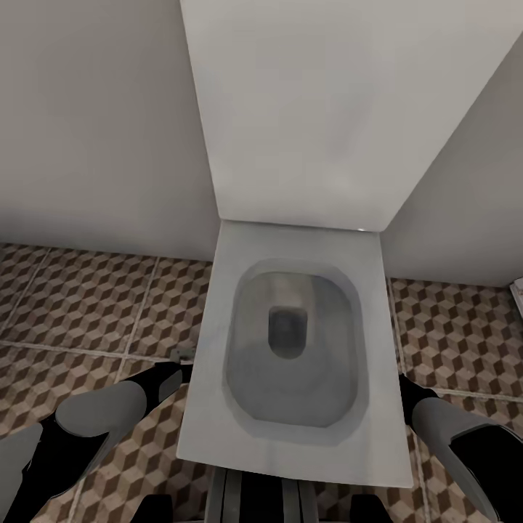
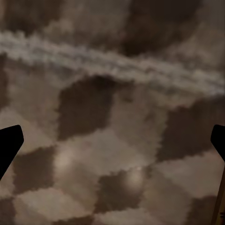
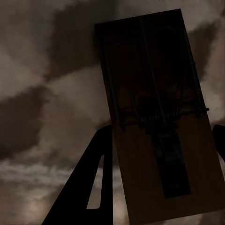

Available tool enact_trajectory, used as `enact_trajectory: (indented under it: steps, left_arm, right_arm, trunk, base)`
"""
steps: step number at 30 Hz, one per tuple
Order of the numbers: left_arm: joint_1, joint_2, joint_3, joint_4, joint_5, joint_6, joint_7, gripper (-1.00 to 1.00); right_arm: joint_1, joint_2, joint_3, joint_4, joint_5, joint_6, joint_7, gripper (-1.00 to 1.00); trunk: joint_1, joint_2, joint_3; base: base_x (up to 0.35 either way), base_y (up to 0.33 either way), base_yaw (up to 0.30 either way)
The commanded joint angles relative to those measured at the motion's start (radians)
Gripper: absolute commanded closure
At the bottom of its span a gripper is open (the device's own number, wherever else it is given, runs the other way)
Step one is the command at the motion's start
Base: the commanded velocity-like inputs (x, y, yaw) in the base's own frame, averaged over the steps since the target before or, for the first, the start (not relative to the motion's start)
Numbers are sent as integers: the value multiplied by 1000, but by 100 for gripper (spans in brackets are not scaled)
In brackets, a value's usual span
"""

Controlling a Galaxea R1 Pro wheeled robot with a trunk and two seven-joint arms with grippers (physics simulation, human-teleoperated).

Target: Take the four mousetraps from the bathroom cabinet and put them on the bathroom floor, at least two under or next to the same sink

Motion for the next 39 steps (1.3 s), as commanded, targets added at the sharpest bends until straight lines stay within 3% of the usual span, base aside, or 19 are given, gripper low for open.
enact_trajectory:
  steps: [1,39]
  left_arm:
    - [0,0,0,0,0,0,0,-100]
    - [0,0,0,0,0,0,0,-100]
  right_arm:
    - [0,0,0,0,-2,0,1,100]
    - [0,-1,0,1,-3,-1,1,100]
  trunk:
    - [0,0,0]
    - [0,0,0]
  base:
    - [0,0,0]
    - [0,0,0]
